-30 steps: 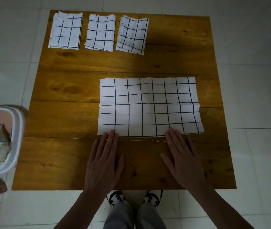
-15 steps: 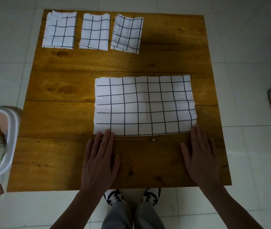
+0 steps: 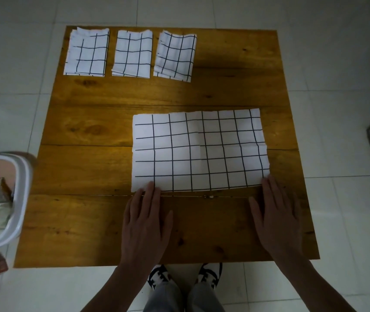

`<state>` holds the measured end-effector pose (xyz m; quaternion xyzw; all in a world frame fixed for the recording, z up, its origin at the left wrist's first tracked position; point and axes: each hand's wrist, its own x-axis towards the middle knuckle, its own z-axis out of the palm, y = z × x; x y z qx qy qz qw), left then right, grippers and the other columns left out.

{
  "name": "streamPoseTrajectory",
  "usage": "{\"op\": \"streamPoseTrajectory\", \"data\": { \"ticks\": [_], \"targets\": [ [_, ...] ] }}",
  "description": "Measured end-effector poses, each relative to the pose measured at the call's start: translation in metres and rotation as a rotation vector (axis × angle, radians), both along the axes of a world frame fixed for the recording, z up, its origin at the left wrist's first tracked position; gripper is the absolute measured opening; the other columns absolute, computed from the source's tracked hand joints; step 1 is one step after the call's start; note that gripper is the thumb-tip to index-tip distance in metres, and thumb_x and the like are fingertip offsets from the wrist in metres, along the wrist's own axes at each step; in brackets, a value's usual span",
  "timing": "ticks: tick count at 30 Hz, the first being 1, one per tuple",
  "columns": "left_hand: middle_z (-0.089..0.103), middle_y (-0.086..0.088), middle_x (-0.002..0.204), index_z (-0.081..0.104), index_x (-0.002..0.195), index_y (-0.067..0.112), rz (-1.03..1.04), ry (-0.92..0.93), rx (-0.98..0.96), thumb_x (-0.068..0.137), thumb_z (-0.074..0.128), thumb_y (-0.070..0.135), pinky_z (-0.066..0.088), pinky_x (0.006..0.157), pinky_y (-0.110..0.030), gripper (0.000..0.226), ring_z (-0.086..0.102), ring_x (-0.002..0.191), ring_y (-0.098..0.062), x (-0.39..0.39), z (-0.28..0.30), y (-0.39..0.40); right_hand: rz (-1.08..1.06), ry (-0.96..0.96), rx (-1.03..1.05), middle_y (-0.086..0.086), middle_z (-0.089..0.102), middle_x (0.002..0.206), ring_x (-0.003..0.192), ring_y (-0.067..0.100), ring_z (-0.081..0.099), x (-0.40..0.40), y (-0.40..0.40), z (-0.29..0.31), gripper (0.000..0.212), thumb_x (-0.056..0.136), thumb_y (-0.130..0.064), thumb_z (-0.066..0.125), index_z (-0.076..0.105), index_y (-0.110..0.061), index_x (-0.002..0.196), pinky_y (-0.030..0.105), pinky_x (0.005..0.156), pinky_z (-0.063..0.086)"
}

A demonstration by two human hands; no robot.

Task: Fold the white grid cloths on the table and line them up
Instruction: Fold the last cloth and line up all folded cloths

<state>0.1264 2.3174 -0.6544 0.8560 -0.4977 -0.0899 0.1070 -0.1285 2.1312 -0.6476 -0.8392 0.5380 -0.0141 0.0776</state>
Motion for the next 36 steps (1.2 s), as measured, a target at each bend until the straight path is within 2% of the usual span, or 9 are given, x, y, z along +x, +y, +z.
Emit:
{"op": "streamPoseTrajectory", "data": {
  "ticks": [4,6,11,15,20,23,26,32,36],
  "targets": [
    [0.030,-0.013,0.169,0.036,0.160,0.009,-0.112,0.033,-0.042,0.108,0.037,0.045,0.022,0.128,-0.048,0.063,0.020,0.160,-0.028,-0.010,0.000,-0.024,-0.090,-0.124,0.050,0.011,0.053,0.150,0.136,0.034,0.050,0.009,-0.009,0.007,0.055,0.108,-0.049,0.040,0.049,-0.013,0.149,0.055,0.112,0.042],
    [0.024,-0.010,0.172,0.030,0.163,0.012,-0.206,0.050,-0.040,0.110,0.034,0.046,0.020,0.129,-0.046,0.064,0.014,0.161,-0.025,-0.019,0.000,-0.040,-0.133,-0.191,0.093,0.014,0.056,0.138,0.125,0.033,0.053,0.015,-0.019,0.010,0.051,0.105,-0.042,0.048,0.050,-0.011,0.146,0.046,0.099,0.049],
    [0.008,-0.004,0.175,0.013,0.167,0.018,-0.344,0.043,0.056,0.112,0.020,0.052,0.012,0.128,-0.043,0.065,0.001,0.162,-0.020,-0.035,-0.007,-0.062,-0.231,-0.235,0.121,0.017,0.057,0.124,0.112,0.031,0.056,0.028,-0.041,0.021,0.053,0.101,-0.033,0.062,0.049,-0.006,0.145,0.035,0.086,0.043],
    [0.002,-0.004,0.176,0.007,0.168,0.018,-0.343,0.003,0.101,0.111,0.021,0.054,0.010,0.127,-0.044,0.068,-0.001,0.162,-0.022,-0.038,-0.010,-0.059,-0.318,-0.278,0.208,0.014,0.056,0.127,0.104,0.022,0.052,0.035,-0.048,0.027,0.056,0.098,-0.044,0.065,0.051,-0.009,0.139,0.035,0.079,0.043],
    [0.001,-0.004,0.176,0.008,0.168,0.017,-0.325,0.006,0.117,0.111,0.017,0.057,0.011,0.126,-0.046,0.070,-0.001,0.162,-0.023,-0.042,-0.006,-0.060,-0.423,-0.254,0.254,0.006,0.064,0.111,0.095,0.024,0.059,0.039,-0.049,0.028,0.049,0.094,-0.049,0.069,0.054,-0.015,0.126,0.034,0.074,0.042],
    [0.001,-0.003,0.176,0.006,0.168,0.018,-0.299,0.023,0.121,0.110,0.017,0.058,0.012,0.126,-0.046,0.071,-0.002,0.162,-0.023,-0.048,-0.004,-0.059,-0.462,-0.249,0.272,0.007,0.063,0.116,0.106,0.028,0.059,0.043,-0.045,0.027,0.048,0.092,-0.048,0.071,0.055,-0.017,0.124,0.039,0.081,0.048],
    [0.002,-0.003,0.176,0.007,0.168,0.018,-0.280,0.040,0.119,0.110,0.019,0.059,0.014,0.125,-0.047,0.072,0.000,0.162,-0.023,-0.055,-0.003,-0.057,-0.481,-0.239,0.277,0.011,0.055,0.129,0.121,0.032,0.049,0.049,-0.042,0.028,0.046,0.093,-0.042,0.073,0.058,-0.014,0.126,0.038,0.084,0.041],
    [0.007,-0.005,0.176,0.013,0.167,0.015,-0.287,0.043,0.113,0.109,0.024,0.057,0.018,0.124,-0.048,0.073,0.006,0.162,-0.025,-0.061,-0.004,-0.047,-0.524,-0.502,0.351,0.000,0.060,0.108,0.086,0.015,0.060,0.056,-0.035,0.040,0.043,0.093,-0.015,0.075,0.050,-0.012,0.128,0.029,0.073,0.047],
    [0.014,-0.007,0.175,0.019,0.166,0.013,-0.297,0.031,0.087,0.109,0.025,0.056,0.020,0.123,-0.048,0.071,0.013,0.161,-0.026,-0.064,-0.004,-0.042,-0.683,-0.719,0.447,-0.015,0.055,0.097,0.083,0.005,0.058,0.056,-0.030,0.050,0.049,0.091,-0.008,0.076,0.048,-0.018,0.130,0.017,0.064,0.044]
  ]
}}
